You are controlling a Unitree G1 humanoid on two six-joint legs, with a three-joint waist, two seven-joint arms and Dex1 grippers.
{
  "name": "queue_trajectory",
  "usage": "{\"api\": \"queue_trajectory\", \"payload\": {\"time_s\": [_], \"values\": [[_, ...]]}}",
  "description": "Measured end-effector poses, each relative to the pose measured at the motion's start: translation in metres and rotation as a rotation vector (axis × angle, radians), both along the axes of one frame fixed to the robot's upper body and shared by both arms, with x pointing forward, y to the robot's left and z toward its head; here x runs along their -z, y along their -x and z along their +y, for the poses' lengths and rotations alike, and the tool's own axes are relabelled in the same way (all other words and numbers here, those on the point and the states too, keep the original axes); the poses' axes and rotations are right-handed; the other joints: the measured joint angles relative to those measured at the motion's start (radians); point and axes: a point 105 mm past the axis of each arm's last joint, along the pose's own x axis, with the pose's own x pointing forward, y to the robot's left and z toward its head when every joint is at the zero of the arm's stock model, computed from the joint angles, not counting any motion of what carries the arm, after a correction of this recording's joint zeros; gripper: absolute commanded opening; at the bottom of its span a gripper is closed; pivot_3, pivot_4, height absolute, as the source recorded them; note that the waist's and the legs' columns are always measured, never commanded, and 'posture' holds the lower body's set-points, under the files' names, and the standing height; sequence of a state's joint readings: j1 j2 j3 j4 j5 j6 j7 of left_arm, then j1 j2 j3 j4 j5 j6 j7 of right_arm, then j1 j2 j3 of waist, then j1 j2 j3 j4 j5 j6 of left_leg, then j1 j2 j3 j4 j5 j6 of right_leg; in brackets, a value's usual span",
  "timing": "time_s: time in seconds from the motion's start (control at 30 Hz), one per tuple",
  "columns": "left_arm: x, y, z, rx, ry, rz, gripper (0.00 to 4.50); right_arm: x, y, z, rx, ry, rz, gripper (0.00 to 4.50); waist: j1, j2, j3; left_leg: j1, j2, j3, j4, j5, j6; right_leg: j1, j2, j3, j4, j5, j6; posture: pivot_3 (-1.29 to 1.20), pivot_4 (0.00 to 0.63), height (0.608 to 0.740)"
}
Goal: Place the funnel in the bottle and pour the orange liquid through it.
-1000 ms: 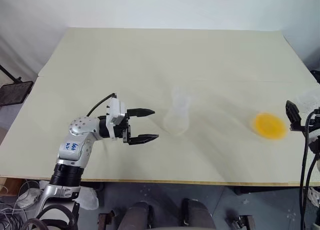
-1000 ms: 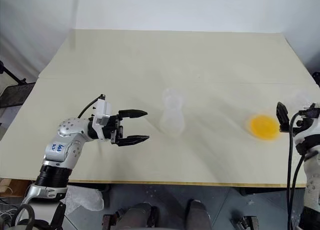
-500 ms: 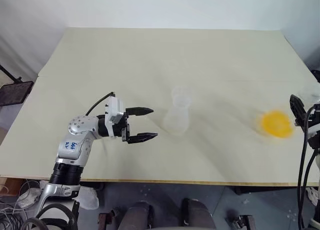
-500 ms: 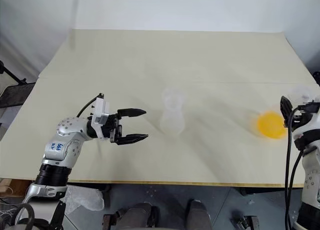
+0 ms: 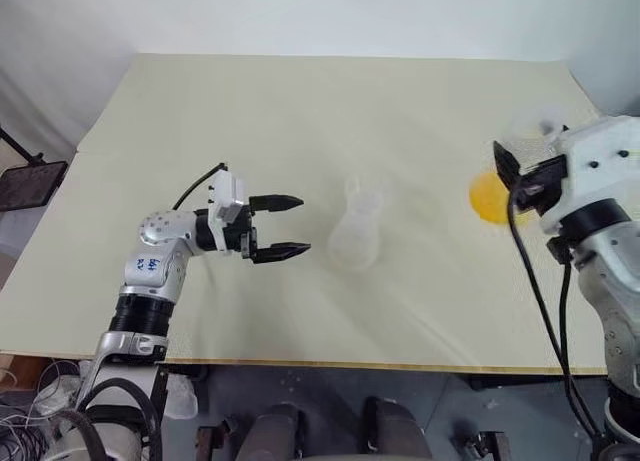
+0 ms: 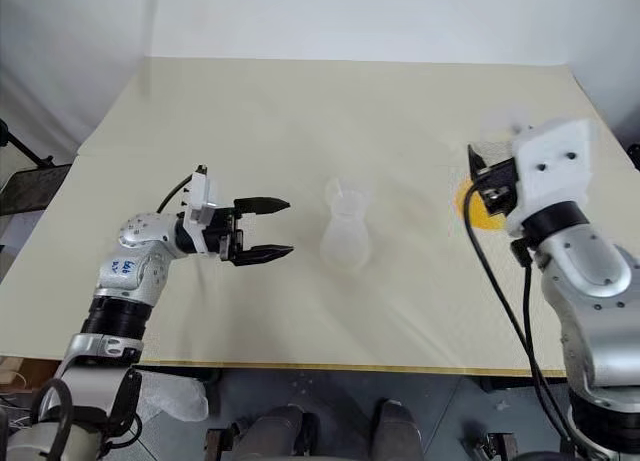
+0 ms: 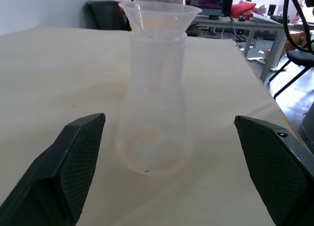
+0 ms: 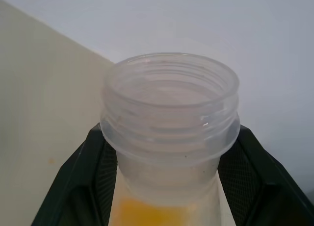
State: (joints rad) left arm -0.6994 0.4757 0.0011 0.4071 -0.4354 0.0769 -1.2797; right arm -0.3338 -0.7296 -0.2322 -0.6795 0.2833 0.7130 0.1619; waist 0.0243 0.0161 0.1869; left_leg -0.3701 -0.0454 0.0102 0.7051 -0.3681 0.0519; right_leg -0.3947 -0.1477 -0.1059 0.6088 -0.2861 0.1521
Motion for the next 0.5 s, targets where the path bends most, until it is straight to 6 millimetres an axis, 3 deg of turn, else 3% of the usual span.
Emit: {"api": "queue_trajectory", "payload": {"time_s": [0.17, 0.5], "values": [[-0.013, -0.007, 0.004, 0.014, 0.048, -0.029, 4.50, -0.001, -0.005, 0.022, -0.023, 0.178, -0.014, 2.44, -0.003, 0.000, 0.000, 0.000, 0.000, 0.000, -0.001, 0.000, 0.000, 0.000, 0.000, -0.001, 0.000, 0.000, 0.000, 0.00, 0.150, 0.740], [-0.001, -0.002, 0.011, 0.092, 0.024, 0.007, 4.50, 0.000, -0.008, 0.063, -0.101, 0.366, -0.053, 2.44, -0.004, 0.000, 0.000, -0.001, 0.000, 0.000, -0.001, 0.000, 0.000, -0.001, 0.000, -0.001, 0.000, 0.000, 0.000, 0.00, 0.150, 0.740]]}}
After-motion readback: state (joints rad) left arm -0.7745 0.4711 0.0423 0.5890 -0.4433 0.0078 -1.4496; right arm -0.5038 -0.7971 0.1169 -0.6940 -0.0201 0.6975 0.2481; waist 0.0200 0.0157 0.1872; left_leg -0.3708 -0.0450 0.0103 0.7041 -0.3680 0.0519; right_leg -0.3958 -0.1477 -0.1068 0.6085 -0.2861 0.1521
